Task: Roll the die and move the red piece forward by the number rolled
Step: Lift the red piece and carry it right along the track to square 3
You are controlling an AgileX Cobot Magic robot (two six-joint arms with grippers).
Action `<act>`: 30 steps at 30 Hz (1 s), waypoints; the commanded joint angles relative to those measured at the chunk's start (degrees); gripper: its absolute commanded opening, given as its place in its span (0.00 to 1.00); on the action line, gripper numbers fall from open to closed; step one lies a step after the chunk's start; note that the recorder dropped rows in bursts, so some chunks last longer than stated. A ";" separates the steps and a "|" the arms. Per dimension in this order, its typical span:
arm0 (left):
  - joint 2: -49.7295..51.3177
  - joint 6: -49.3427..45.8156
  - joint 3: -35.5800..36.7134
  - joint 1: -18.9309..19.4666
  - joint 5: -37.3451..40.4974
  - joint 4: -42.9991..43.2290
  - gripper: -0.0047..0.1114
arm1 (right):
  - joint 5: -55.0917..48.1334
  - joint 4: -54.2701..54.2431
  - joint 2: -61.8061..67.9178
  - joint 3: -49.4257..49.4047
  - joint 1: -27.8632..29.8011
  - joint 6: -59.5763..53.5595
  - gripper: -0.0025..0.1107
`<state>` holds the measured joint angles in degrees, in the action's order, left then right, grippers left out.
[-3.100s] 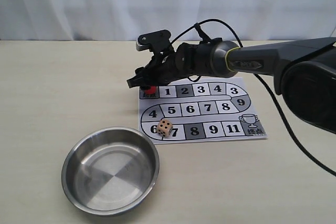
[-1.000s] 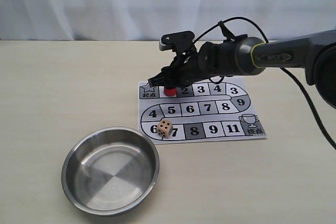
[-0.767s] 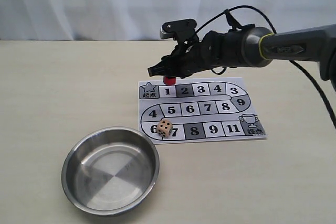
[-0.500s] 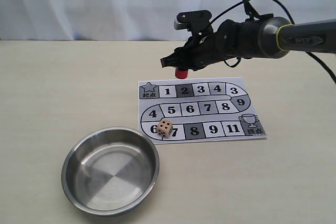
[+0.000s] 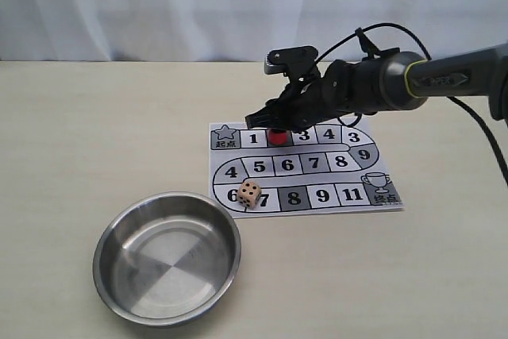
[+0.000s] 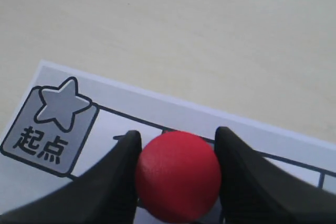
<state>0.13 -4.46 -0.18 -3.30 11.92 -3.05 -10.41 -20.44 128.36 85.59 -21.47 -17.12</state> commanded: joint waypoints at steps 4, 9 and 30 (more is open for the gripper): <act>-0.13 -0.02 0.18 -0.09 -0.59 -0.10 0.04 | -0.33 -0.02 -4.57 -0.33 2.18 0.03 0.06; -0.13 -0.02 0.18 -0.09 -0.59 -0.10 0.04 | -2.56 0.88 -5.95 -0.33 4.15 0.03 0.06; -0.13 -0.02 0.18 -0.09 -0.59 -0.10 0.04 | -3.97 1.70 -0.89 -1.78 4.62 -2.03 0.06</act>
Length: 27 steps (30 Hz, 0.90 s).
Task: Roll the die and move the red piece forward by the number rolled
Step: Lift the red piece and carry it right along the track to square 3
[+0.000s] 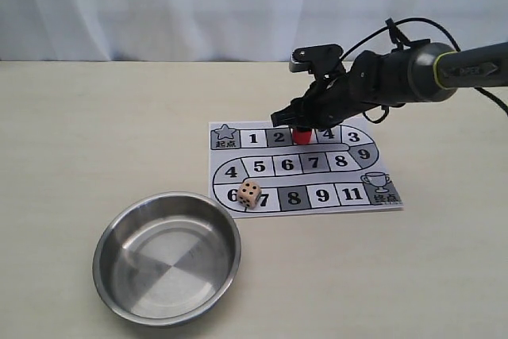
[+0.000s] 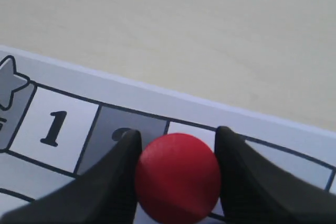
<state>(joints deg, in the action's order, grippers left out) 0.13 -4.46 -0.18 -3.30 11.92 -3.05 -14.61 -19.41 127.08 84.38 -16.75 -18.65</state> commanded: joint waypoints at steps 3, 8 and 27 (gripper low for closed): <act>-0.13 -0.02 0.18 -0.09 -0.59 -0.10 0.04 | 1.50 0.66 -0.48 -0.56 -0.09 0.06 0.06; -0.13 -0.02 0.18 -0.09 -0.59 -0.10 0.04 | 2.81 0.66 -3.93 -0.56 0.65 -0.18 0.06; -0.13 -0.02 0.18 -0.09 -0.59 -0.10 0.04 | 11.71 0.65 -5.38 -8.81 5.23 0.03 0.06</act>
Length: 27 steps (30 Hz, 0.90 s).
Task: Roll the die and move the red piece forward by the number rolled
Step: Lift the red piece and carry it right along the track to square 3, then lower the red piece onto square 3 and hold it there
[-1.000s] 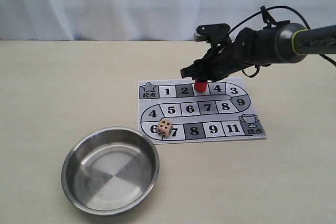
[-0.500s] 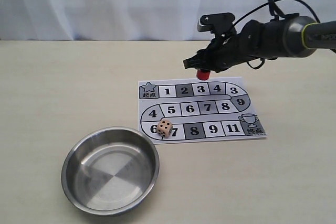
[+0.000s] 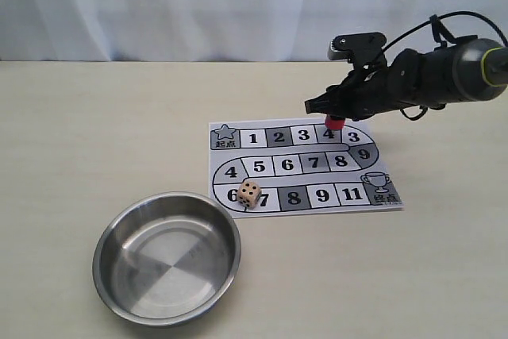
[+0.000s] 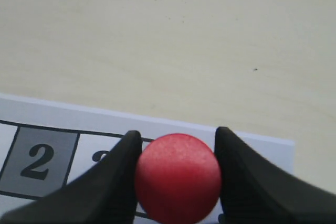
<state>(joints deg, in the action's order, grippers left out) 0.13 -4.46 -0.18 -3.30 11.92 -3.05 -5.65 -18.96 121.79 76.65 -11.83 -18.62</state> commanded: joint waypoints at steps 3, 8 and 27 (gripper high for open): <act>-0.13 -0.02 0.18 -0.09 -0.59 -0.10 0.04 | 2.12 0.20 1.13 -1.08 0.20 0.32 0.06; -0.13 -0.02 0.18 -0.09 -0.59 -0.10 0.04 | 3.33 0.20 1.37 -0.97 -0.49 0.21 0.06; -0.13 -0.02 0.18 -0.09 -0.59 -0.10 0.04 | 2.35 0.20 3.21 -0.98 -2.20 1.55 0.08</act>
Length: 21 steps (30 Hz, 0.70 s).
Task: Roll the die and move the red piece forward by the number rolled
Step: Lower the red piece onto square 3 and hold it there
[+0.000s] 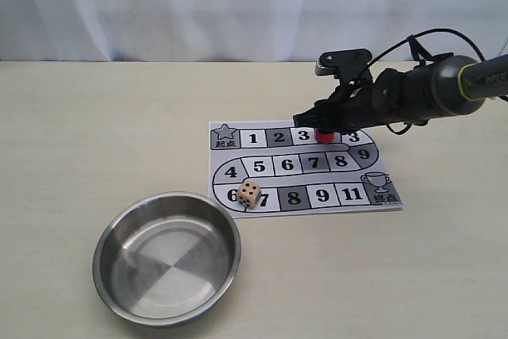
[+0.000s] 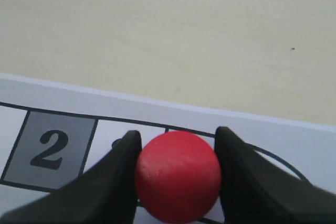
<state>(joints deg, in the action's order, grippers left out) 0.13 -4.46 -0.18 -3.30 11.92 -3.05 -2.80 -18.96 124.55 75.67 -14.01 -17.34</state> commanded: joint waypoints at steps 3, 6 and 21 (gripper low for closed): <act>-0.13 -0.02 0.18 -0.09 -0.59 -0.10 0.04 | -0.28 0.20 0.45 0.00 -0.02 0.27 0.17; -0.13 -0.02 0.18 -0.09 -0.59 -0.10 0.04 | -0.29 0.20 0.45 0.00 -0.02 0.27 0.24; -0.13 -0.02 0.18 -0.09 -0.59 -0.10 0.04 | 2.49 0.20 0.45 0.00 -0.02 0.27 0.28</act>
<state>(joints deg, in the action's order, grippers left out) 0.13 -4.46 -0.18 -3.30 11.92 -3.05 -1.08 -18.96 124.75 75.67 -14.01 -17.29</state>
